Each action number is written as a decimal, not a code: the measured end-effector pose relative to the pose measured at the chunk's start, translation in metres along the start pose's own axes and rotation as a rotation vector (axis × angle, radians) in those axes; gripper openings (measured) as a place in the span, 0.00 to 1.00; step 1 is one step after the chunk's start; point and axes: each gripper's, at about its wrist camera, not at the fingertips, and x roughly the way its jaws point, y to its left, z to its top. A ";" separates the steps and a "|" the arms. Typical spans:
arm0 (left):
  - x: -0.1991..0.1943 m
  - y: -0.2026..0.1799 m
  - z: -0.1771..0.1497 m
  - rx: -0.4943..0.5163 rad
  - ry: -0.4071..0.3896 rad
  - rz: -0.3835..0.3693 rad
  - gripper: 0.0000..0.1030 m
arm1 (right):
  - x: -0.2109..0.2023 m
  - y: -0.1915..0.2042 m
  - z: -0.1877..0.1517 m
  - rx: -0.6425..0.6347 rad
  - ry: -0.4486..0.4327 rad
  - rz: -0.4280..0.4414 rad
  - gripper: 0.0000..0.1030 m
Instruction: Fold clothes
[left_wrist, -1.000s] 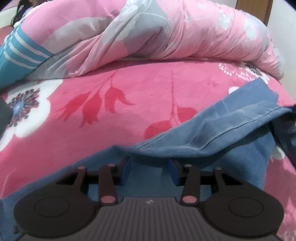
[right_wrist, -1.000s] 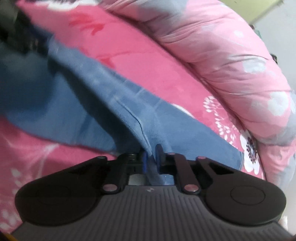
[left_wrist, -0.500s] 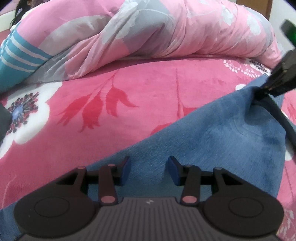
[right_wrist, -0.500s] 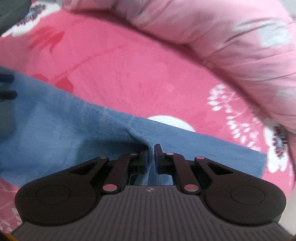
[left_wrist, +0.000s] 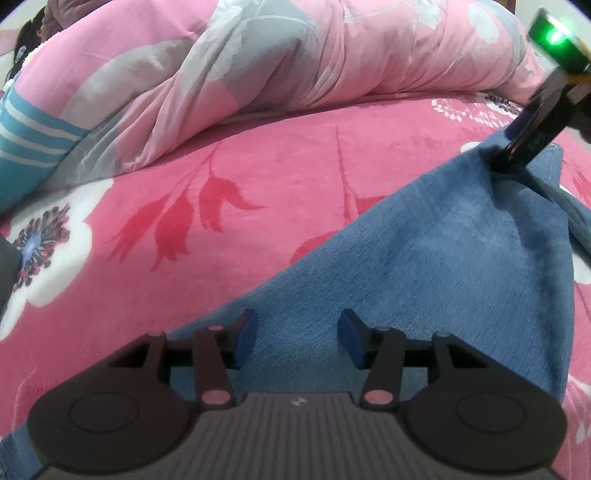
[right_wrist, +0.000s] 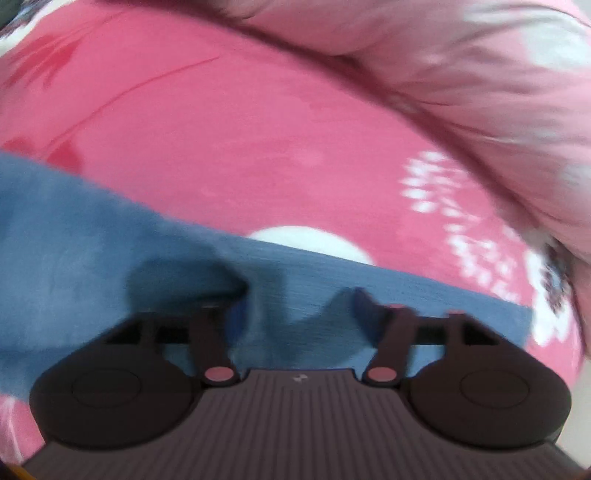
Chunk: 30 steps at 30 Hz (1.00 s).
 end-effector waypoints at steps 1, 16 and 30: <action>0.000 0.000 0.000 0.002 0.000 -0.002 0.50 | -0.008 -0.005 -0.002 0.041 -0.011 0.007 0.66; 0.001 -0.005 0.003 0.033 -0.001 0.018 0.51 | -0.119 0.007 -0.116 0.330 -0.060 -0.048 0.80; -0.012 -0.088 0.032 0.034 -0.100 0.001 0.51 | -0.095 0.073 -0.190 -0.014 -0.087 0.108 0.75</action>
